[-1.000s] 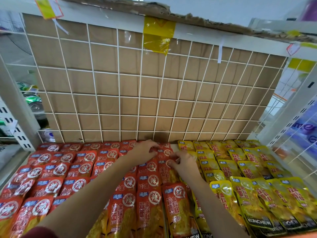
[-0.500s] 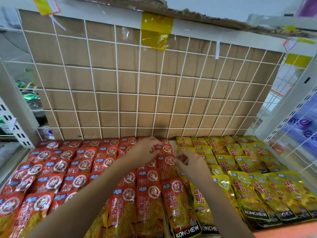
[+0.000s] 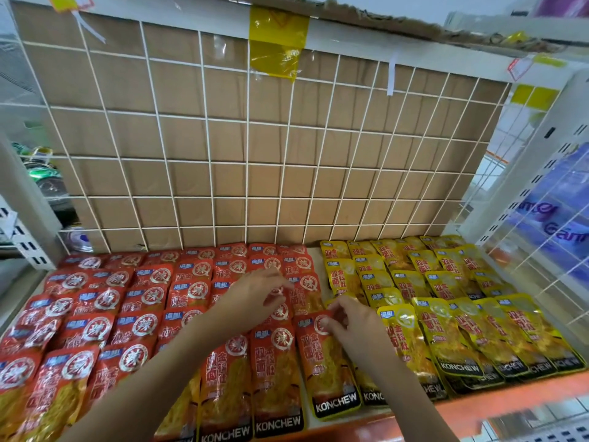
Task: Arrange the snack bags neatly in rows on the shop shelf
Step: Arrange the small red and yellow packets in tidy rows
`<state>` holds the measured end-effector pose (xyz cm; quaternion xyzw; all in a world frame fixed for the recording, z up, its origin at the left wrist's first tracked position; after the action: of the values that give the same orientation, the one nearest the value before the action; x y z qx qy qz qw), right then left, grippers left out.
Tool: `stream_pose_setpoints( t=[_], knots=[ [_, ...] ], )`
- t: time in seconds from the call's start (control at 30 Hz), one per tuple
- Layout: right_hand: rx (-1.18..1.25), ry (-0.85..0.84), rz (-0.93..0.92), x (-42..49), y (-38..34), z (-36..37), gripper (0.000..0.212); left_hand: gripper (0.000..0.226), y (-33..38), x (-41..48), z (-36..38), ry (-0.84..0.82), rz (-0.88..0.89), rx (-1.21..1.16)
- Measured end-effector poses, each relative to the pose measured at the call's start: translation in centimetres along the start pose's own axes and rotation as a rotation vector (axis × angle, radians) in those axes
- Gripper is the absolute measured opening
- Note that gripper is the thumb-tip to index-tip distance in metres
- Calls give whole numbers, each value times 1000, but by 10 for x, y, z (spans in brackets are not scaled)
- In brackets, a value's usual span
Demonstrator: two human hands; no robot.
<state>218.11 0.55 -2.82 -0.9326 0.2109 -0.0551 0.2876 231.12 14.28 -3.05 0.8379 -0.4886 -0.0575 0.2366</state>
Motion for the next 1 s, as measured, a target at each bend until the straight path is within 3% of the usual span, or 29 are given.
stream_pose_setpoints(
  t=[0.07, 0.23, 0.4, 0.53, 0.8, 1.0],
  knots=[
    [120, -10, 45, -1, 5, -1, 11, 27, 7, -1, 0, 20, 29, 12],
    [219, 95, 127, -8, 28, -17, 25, 31, 28, 0, 9, -51, 72, 26],
    [264, 179, 140, -19, 40, -33, 27, 68, 42, -1, 27, -248, 19, 121],
    [273, 176, 135, -22, 43, -35, 25, 76, 46, -3, 34, -278, 7, 180],
    [347, 150, 145, -22, 44, -30, 17, 70, 47, 2, 37, -223, -18, 46],
    [352, 148, 144, -21, 44, -31, 16, 48, 46, 4, 36, -174, 7, -26]
  ],
)
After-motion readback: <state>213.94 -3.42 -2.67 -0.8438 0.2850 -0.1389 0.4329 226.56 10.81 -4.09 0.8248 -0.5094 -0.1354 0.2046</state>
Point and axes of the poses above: each hand's wrist, its own x-axis towards the middle knuckle, its own z-axis out of the palm, y = z × x, the point moved 4 cm from there along x, towards the middle knuckle, and after that the axes turned 1 degree about x, right-handed, at the moved point
